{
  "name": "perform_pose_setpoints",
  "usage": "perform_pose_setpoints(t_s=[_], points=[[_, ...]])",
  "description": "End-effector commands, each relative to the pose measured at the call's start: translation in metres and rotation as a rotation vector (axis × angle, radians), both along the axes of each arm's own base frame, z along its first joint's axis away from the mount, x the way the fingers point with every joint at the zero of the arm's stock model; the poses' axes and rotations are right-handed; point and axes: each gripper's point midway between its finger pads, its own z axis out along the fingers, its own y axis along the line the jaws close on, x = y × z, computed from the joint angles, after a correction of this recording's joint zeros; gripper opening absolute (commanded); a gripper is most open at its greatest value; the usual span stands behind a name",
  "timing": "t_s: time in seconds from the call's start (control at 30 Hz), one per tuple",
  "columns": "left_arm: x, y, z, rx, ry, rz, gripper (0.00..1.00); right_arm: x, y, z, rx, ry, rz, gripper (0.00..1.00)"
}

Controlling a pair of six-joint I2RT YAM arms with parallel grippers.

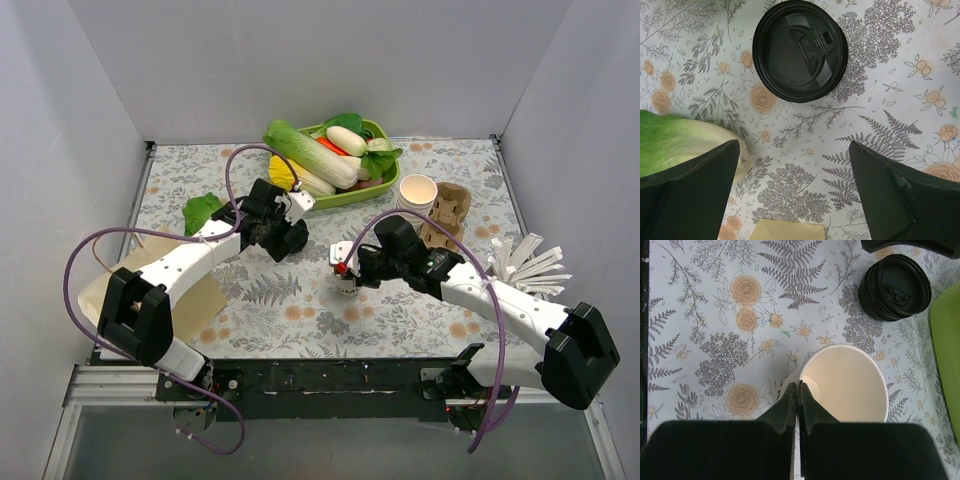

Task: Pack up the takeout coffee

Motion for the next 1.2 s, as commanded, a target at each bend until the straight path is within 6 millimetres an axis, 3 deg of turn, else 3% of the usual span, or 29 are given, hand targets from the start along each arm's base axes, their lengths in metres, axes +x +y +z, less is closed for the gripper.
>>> perform_pose_setpoints(t_s=[0.0,0.2,0.5,0.53,0.57,0.67,0.7,0.97,1.1,1.17], points=[[0.012,-0.011,0.014,-0.053,-0.022,0.013,0.93,0.001,0.008,0.002,0.051,0.0,0.002,0.01],[0.019,-0.022,0.013,-0.062,0.004,0.002,0.92,0.001,0.006,-0.005,0.063,0.004,-0.017,0.01],[0.015,-0.024,0.0,-0.069,0.038,-0.006,0.92,0.003,-0.003,-0.016,0.03,0.014,-0.032,0.03],[0.015,-0.025,-0.001,-0.071,0.04,-0.006,0.92,0.005,-0.003,-0.015,0.027,0.01,-0.032,0.09],[0.015,-0.025,-0.001,-0.074,0.038,-0.005,0.92,0.007,-0.004,-0.015,0.02,0.004,-0.039,0.22],[0.015,-0.033,0.0,-0.112,0.039,-0.027,0.92,0.012,-0.011,-0.011,-0.021,-0.012,-0.058,0.38],[0.016,-0.035,0.001,-0.12,0.037,-0.028,0.92,0.01,-0.015,-0.013,-0.042,-0.003,-0.056,0.4],[0.023,-0.056,0.002,-0.204,0.08,-0.02,0.87,0.01,-0.046,0.014,-0.067,-0.057,-0.104,0.48],[0.041,-0.066,0.0,-0.201,0.097,0.002,0.72,0.018,-0.053,0.045,-0.006,-0.052,-0.231,0.49],[0.049,-0.068,-0.008,-0.189,0.116,0.038,0.68,0.034,-0.062,0.055,0.035,-0.029,-0.349,0.49]])
